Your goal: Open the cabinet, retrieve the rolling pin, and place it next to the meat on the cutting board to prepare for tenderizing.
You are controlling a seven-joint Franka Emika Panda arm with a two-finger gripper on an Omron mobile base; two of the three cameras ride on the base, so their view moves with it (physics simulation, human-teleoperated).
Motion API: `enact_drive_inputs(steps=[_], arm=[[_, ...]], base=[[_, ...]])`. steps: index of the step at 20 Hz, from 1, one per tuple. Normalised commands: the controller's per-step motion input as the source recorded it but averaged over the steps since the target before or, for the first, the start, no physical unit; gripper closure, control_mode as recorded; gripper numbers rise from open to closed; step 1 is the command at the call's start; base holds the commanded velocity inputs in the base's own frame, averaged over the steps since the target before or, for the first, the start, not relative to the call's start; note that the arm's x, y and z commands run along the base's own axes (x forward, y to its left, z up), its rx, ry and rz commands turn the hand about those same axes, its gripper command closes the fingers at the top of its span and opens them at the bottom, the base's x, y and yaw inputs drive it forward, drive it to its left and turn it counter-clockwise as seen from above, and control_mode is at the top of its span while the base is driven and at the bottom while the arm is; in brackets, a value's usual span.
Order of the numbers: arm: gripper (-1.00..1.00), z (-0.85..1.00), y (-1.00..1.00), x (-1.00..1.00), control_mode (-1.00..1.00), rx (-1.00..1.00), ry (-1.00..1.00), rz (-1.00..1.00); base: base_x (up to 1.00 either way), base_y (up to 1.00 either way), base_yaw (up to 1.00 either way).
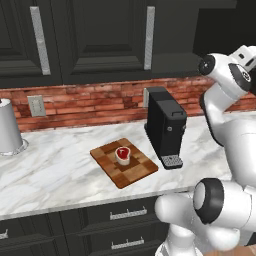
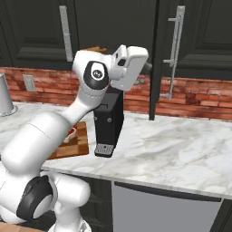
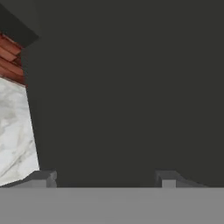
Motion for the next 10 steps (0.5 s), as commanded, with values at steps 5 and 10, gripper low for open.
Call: enact_drive_inputs(steps=[5, 10], arm=[[-1.00, -0.02, 0.28, -0.65, -1.00, 0.01, -0.11, 0.04], [-1.00, 0.00, 0.86, -0.87, -1.00, 0.00, -0.19, 0.01]], base=[[0.00, 0.00, 0.00], [0.00, 0.00, 0.00]])
